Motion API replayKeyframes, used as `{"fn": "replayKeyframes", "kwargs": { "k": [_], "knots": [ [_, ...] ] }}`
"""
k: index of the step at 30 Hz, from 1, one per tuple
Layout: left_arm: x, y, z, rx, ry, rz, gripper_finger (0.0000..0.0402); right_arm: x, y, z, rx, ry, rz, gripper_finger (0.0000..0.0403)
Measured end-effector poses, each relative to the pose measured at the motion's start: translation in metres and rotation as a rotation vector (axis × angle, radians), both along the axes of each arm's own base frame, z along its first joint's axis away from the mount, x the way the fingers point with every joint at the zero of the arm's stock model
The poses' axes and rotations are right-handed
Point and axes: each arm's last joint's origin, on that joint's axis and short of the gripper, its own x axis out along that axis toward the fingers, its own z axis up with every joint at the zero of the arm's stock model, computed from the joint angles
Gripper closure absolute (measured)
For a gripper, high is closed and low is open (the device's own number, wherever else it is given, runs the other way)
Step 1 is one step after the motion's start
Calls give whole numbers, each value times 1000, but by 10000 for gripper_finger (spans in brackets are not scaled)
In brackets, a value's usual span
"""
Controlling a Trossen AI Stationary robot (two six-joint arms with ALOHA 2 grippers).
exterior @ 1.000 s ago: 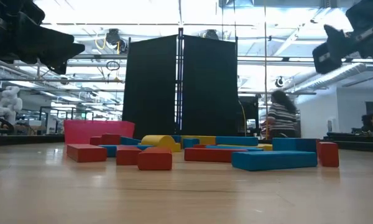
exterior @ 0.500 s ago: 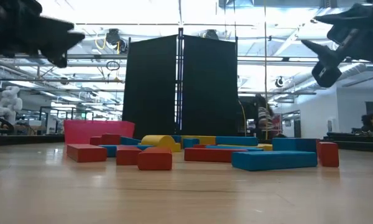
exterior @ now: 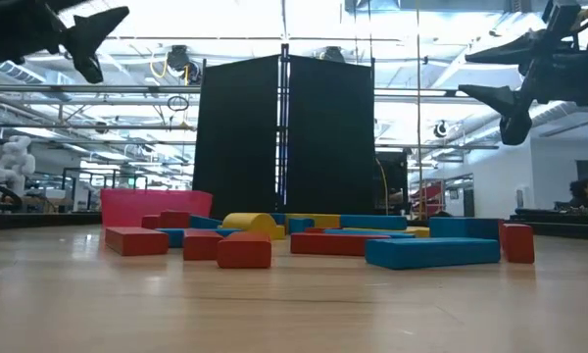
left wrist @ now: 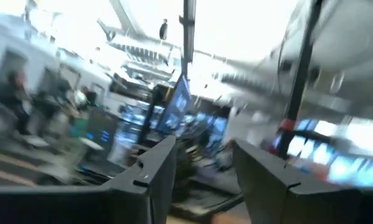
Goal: Sort blocks
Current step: Put the blue block into the green bin
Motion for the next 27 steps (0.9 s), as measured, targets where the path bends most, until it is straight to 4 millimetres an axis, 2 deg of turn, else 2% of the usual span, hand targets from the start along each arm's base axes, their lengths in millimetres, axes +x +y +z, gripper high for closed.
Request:
{"fn": "replayKeyframes", "kwargs": {
  "k": [2,5,7,10,12,14,17,21,24,27],
  "knots": [
    [-1,1,1,-88,-20,-27,237,0,0,0,-1,-3,-1,204],
    [-4,4,7,-137,-84,39,237,-1,0,3,5,-35,2,204],
    [-11,8,15,-177,-180,125,237,-2,0,7,0,-77,5,204],
    [-23,14,27,-349,-330,190,237,-4,1,15,-34,-160,-1,204],
    [-25,14,41,-345,-322,158,237,-6,1,20,-60,-205,-8,204],
    [-23,13,60,-329,-232,137,237,-8,1,23,-85,-235,-13,204],
    [-11,11,90,-293,-16,175,237,-9,2,25,-124,-252,-6,204],
    [12,7,148,-191,129,309,237,-9,3,25,-154,-247,18,204],
    [44,3,183,-95,281,466,237,-8,3,24,-198,-222,4,204],
    [80,2,201,-2,485,588,237,-7,2,23,-212,-205,0,204]
  ]
}}
